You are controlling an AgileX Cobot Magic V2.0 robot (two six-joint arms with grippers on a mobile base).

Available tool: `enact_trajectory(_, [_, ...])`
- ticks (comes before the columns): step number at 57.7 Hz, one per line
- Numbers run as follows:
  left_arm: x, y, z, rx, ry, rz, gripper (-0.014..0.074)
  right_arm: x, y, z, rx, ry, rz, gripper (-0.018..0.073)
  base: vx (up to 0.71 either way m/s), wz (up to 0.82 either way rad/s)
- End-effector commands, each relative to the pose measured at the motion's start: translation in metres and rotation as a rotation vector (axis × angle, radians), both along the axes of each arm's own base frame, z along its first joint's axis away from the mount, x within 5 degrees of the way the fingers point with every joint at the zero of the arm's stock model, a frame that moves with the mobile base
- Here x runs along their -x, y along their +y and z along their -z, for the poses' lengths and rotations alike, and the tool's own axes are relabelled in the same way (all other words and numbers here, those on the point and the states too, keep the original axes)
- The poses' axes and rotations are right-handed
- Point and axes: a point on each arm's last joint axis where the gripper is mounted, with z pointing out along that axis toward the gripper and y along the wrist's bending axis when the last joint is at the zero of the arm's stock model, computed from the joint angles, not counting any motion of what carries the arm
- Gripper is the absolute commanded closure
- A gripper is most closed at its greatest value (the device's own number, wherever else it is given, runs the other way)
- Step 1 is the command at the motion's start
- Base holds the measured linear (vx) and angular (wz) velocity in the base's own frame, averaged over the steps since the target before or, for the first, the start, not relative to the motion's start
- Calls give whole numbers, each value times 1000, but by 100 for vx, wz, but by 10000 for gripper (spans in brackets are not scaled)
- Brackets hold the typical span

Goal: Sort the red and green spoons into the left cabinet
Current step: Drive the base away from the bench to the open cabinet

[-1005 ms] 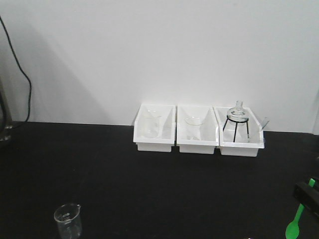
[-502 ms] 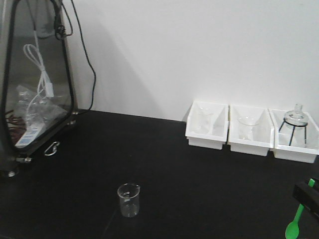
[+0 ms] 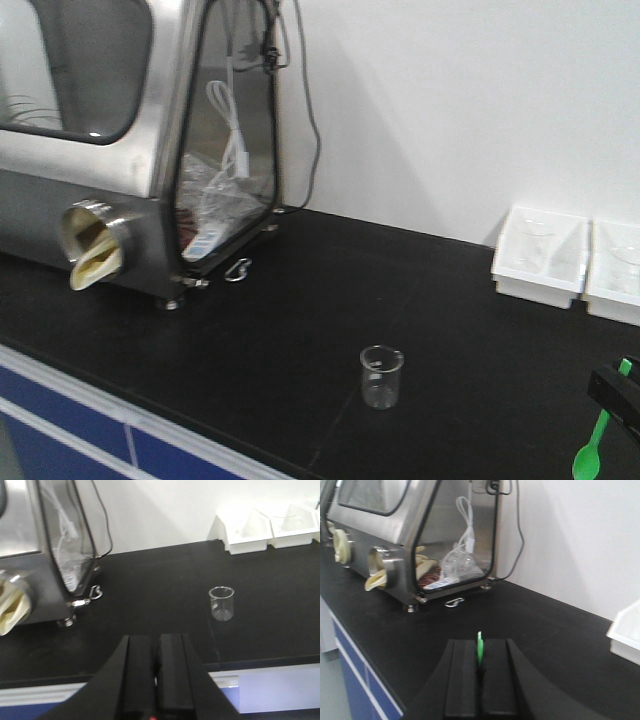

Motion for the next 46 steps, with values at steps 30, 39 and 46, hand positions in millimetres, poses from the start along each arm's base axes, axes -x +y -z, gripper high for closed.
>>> enact_trajectory(30, [0, 2, -15, 52, -77, -22, 597, 1, 2, -11, -19, -30, -19, 562, -3, 49])
enact_trajectory(39, [0, 2, -15, 52, -77, -22, 597, 1, 2, -11, -19, -30, -19, 562, 6, 74])
enact_trajectory(46, [0, 2, -15, 52, -77, -22, 597, 1, 2, -11, -19, -30, -19, 562, 11, 75])
